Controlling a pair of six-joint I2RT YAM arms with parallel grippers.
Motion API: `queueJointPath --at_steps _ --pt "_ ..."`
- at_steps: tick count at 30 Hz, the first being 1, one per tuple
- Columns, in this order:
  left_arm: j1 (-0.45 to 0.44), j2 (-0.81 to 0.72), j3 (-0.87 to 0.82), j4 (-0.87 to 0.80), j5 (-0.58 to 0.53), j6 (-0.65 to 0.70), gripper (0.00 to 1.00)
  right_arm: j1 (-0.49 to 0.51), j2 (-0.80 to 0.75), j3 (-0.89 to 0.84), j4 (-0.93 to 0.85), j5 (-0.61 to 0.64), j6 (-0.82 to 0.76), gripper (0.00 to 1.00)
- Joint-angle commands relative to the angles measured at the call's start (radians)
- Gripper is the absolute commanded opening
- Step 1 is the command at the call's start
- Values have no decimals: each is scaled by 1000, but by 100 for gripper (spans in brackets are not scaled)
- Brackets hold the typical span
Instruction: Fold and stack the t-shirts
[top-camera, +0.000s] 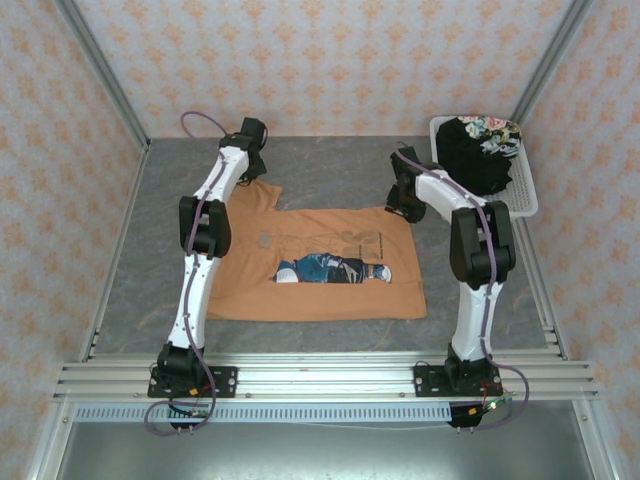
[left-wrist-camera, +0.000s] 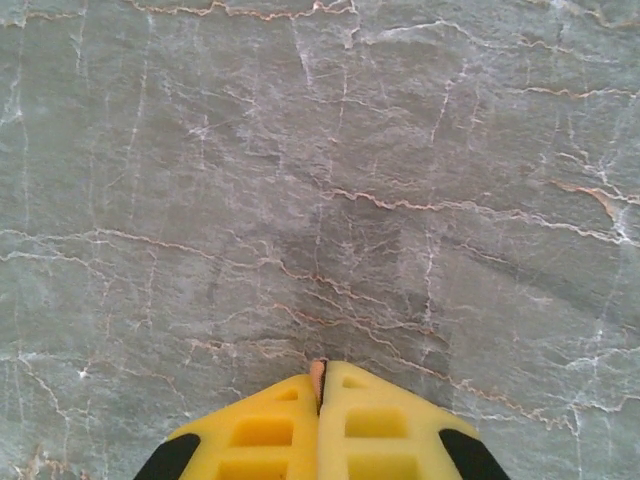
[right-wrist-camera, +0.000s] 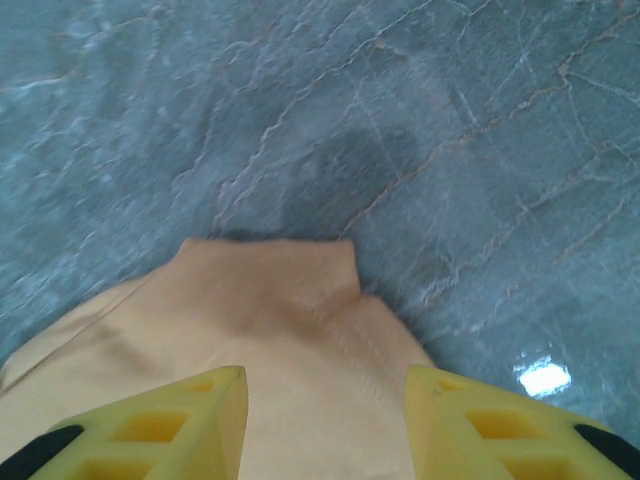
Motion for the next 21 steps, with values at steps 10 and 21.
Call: queueJointPath --at_steps 10,21 --pt "-23 -105 -89 -48 63 0 0 -8 104 162 -26 53 16 44" --pt "-31 -135 -98 -54 61 6 0 -12 195 211 -84 40 112 44"
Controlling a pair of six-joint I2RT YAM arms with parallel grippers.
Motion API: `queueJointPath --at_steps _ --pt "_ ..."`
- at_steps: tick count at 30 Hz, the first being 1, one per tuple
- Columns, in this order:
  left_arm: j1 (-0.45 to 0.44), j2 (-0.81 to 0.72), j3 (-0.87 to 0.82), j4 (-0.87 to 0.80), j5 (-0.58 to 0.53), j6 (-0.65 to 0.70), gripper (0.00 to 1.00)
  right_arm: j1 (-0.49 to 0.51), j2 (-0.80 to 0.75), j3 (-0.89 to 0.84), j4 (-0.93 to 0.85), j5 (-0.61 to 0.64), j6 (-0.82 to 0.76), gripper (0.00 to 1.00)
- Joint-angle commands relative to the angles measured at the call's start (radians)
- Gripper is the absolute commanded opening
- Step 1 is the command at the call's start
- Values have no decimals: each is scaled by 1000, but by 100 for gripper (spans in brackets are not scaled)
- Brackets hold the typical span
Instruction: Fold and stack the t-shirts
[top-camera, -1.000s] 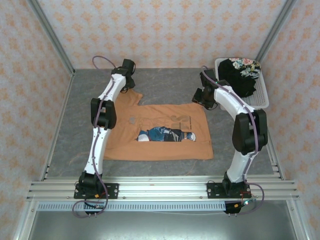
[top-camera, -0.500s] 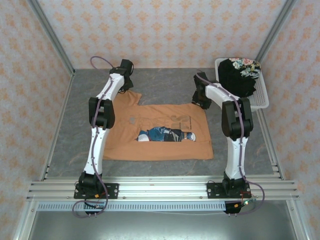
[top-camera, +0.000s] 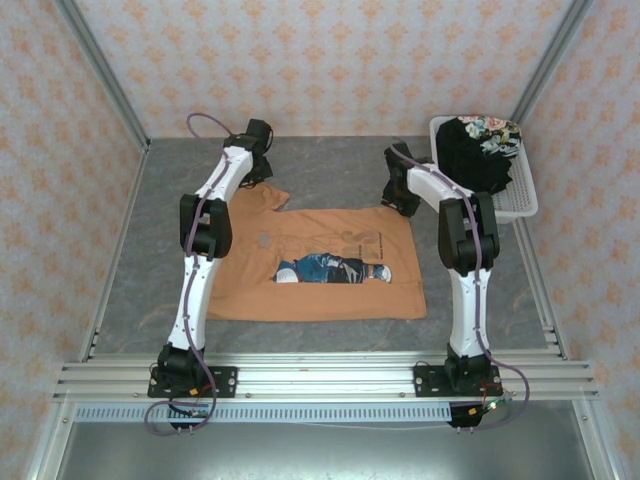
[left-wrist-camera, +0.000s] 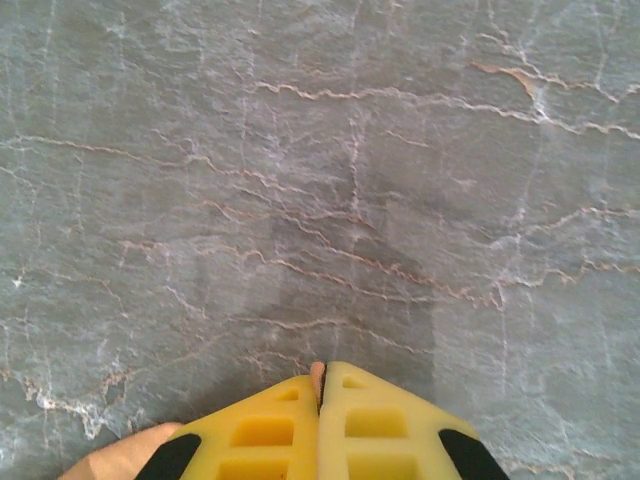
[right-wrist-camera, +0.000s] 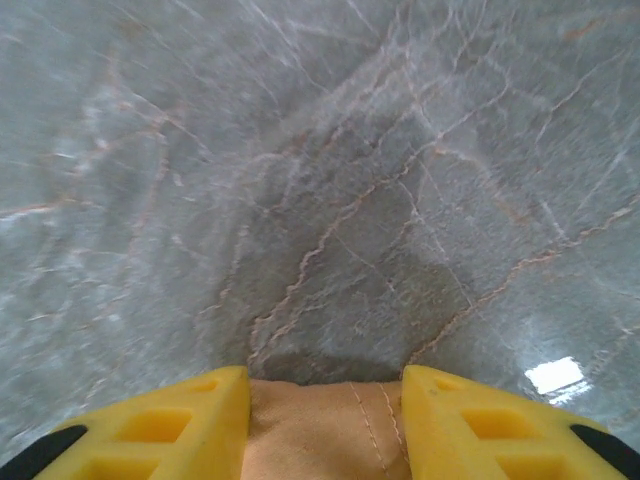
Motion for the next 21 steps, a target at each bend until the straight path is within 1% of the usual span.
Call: queueJointPath --at_steps 1,2,6,9,12,13,16,18,21 --pt "-4 -72 -18 -43 3 8 0 -11 40 47 -59 17 52 44" --pt "-5 -76 -23 -41 3 8 0 -12 47 49 -60 21 56 43" --pt "-5 -97 -48 -35 -4 10 0 -16 58 56 -56 22 60 31" --pt "-4 -112 -55 -29 -5 10 0 -18 61 73 -69 20 49 18" --pt "-4 -123 -51 -30 -5 10 0 -18 52 81 -73 26 41 8" --pt "-3 -129 -50 -30 -7 10 0 -18 46 86 -72 30 40 6" --pt "-2 -150 -50 -39 -13 8 0 -18 28 100 -75 39 29 4" --pt "-3 -171 -53 -43 -19 8 0 -19 13 111 -77 42 8 0" --pt "-3 -207 -62 -48 -30 8 0 -18 -12 115 -81 47 -19 0"
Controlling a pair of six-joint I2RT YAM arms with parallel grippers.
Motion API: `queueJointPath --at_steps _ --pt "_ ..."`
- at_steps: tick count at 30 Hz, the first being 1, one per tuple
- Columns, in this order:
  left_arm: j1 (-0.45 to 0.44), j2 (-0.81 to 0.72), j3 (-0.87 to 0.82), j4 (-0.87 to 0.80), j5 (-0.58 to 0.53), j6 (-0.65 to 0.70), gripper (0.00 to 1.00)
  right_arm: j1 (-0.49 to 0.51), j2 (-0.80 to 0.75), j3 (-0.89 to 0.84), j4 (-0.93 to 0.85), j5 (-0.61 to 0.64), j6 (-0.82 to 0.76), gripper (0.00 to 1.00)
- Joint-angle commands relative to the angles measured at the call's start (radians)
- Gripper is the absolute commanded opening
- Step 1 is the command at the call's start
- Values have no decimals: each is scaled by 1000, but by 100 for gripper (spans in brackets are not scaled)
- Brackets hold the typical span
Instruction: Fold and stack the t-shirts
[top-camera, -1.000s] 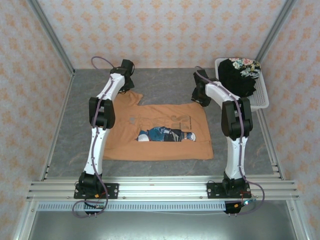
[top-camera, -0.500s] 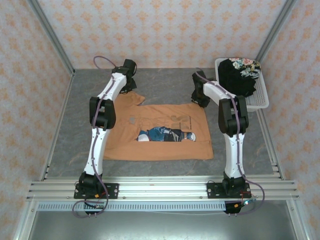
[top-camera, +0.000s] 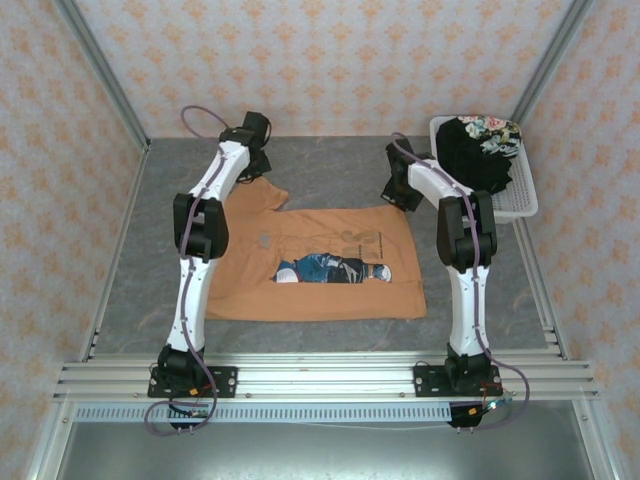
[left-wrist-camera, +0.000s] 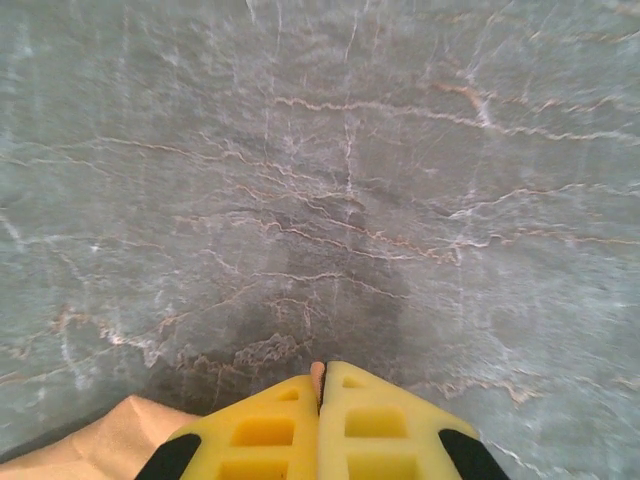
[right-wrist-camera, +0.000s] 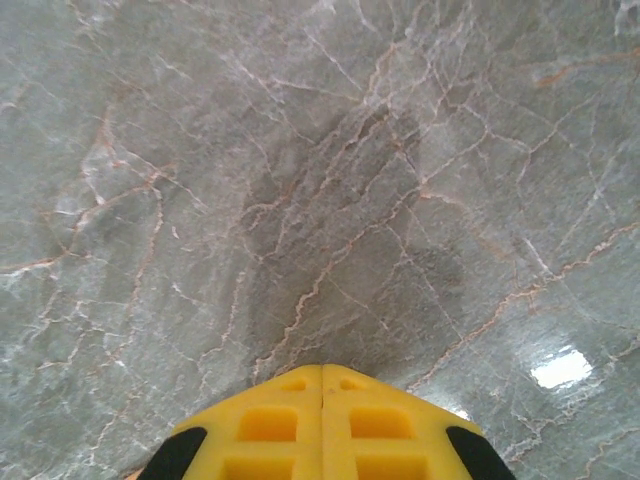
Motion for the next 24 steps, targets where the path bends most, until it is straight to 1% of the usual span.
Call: queueJointPath --at_steps 1,5,10,12,16,21,24 --pt "1 -113 -19 -32 -31 10 0 -4 -52 33 -36 41 -48 0" --pt "2 -170 -76 -43 -25 14 0 -4 -92 6 -40 34 -72 0" --pt "-1 -282 -227 -82 1 5 0 -4 -151 -65 -28 15 -100 0" --pt "-1 -367 -338 -82 6 -6 0 -1 -179 -104 -18 15 -116 0" --pt "-5 -546 -579 -45 59 -22 0 6 -239 -190 20 -9 -147 0" --pt "-15 -786 -849 -47 38 -32 0 35 -358 -305 54 7 -194 0" --pt "-16 -914 -987 -47 37 -37 0 50 -437 -391 60 24 -194 0"
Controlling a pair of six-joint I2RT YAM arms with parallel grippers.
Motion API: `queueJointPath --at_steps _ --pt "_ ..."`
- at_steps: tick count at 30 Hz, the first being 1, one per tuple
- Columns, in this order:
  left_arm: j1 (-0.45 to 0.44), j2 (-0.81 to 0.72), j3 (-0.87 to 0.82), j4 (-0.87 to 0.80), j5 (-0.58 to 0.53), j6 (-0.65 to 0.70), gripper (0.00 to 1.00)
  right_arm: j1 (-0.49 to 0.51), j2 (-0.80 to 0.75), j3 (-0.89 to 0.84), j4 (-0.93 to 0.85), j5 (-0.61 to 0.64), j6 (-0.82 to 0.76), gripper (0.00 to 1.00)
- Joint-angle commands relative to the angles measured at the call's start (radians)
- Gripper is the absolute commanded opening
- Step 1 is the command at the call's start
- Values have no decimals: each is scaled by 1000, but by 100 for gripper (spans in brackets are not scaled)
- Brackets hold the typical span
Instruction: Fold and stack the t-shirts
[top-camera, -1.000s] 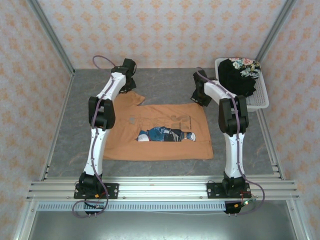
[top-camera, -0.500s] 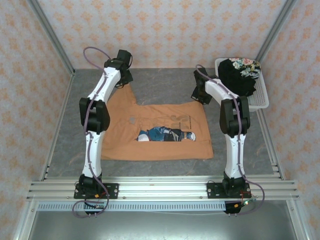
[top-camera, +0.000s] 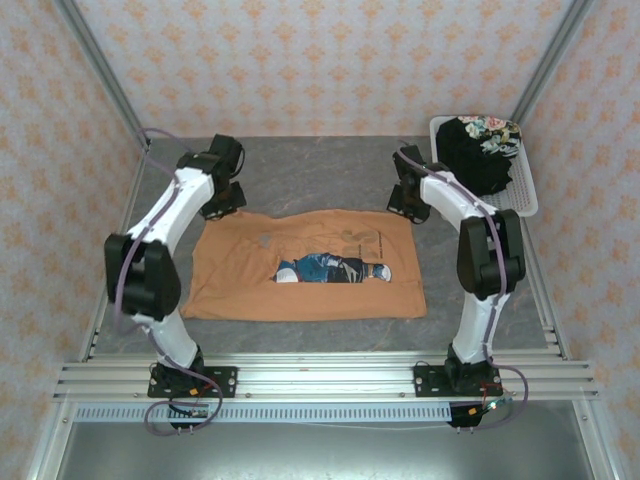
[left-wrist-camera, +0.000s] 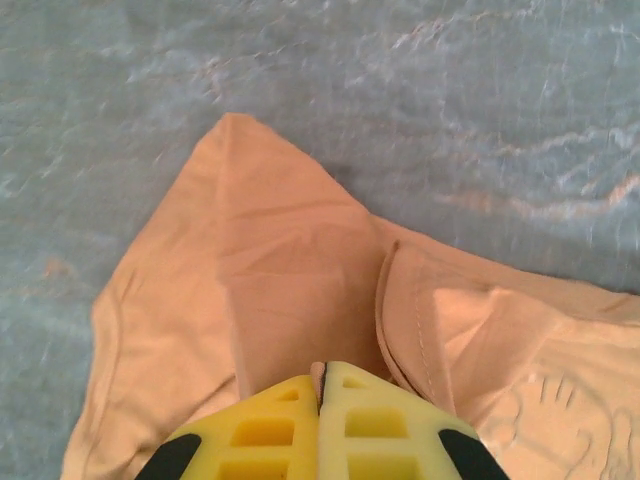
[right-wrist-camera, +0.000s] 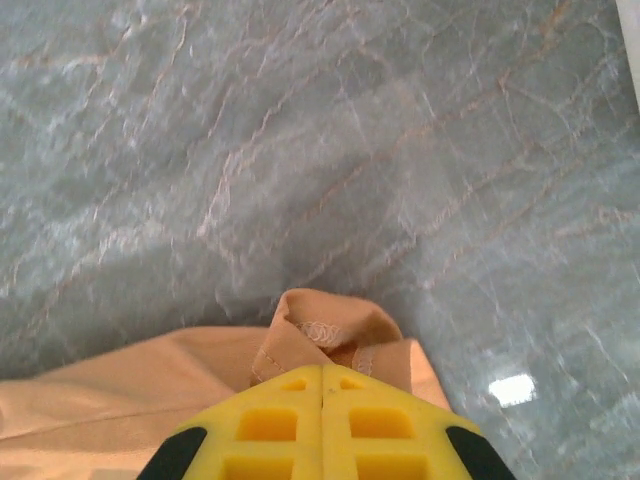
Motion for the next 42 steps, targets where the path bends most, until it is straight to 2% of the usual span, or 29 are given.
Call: queueJointPath --at_steps 1,9,13,18,31,39,40,42 --pt "-8 -135 -124 -22 -12 -49 0 22 -119 -80 15 45 -29 0" --pt "-50 -409 -409 -71 -50 -121 0 62 -336 -345 14 107 23 0" --pt "-63 -517 -530 -82 -73 -178 0 63 -392 -459 27 80 43 0" --pt "-86 -595 -616 -94 -70 -233 0 79 -431 -516 27 71 61 0" --pt "-111 -616 -651 -147 -136 -282 0 102 -490 -562 -33 75 104 0" --pt "-144 -611 -701 -130 -124 -329 0 109 -507 -634 -28 61 146 0" --pt "-150 -613 -712 -127 -117 -343 0 108 -507 -633 -32 62 147 1" --pt "-168 -620 -725 -122 -109 -363 0 110 -517 -628 -42 70 150 10"
